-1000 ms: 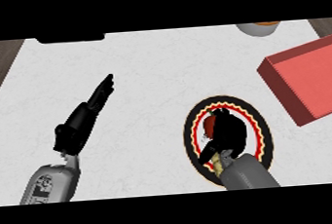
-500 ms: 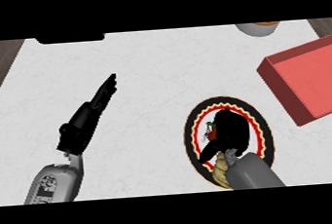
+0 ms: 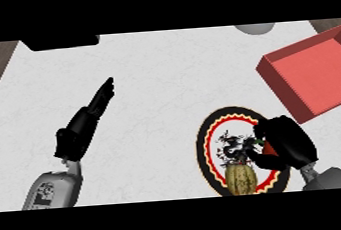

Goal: Pick the bell pepper from the plate and place it in the cardboard box

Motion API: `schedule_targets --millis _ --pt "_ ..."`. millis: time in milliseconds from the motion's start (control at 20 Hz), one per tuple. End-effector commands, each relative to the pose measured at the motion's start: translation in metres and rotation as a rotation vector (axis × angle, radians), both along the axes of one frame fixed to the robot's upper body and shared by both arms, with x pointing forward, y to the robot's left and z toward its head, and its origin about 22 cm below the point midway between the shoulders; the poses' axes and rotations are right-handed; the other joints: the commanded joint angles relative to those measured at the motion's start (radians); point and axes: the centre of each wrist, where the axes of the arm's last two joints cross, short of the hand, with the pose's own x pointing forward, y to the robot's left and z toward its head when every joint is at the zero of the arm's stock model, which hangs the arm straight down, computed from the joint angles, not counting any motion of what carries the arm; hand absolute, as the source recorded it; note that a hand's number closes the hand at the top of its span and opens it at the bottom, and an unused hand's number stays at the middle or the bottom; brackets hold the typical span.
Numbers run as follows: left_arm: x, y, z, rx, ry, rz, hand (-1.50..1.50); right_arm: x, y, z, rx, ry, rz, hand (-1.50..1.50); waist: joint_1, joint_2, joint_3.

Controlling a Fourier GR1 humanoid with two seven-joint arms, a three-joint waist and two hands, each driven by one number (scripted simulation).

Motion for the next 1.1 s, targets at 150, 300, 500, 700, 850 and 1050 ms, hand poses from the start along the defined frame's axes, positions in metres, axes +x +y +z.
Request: schedule_targets --millis 150,300,500,700,850,1050 --pt "-0.008 0.012 -0.001 0.004 0.008 0.039 0.00 -0.017 -0.113 0.067 0.041 -0.194 0.270 1.50 -0.030 -0.004 0.001" --pt "-0.008 0.015 -0.008 -0.001 0.000 0.046 0.00 -0.020 -0.148 0.104 0.136 -0.234 0.323 1.50 -0.035 0.000 -0.002" --pt "-0.013 0.010 -0.005 0.005 0.011 0.048 0.00 -0.039 -0.197 0.133 0.254 -0.233 0.378 1.50 -0.040 -0.004 -0.001" --pt "0.000 0.016 0.005 0.016 -0.004 0.038 0.00 -0.051 -0.241 0.182 0.384 -0.318 0.365 1.50 -0.042 0.001 -0.003" --pt "-0.020 0.011 -0.007 0.000 0.009 0.017 0.00 -0.072 -0.281 0.204 0.470 -0.330 0.284 1.50 0.001 0.004 -0.003" --pt "-0.013 0.006 0.001 0.006 -0.004 -0.007 0.00 -0.101 -0.310 0.225 0.504 -0.337 0.205 1.50 0.012 0.007 -0.004"
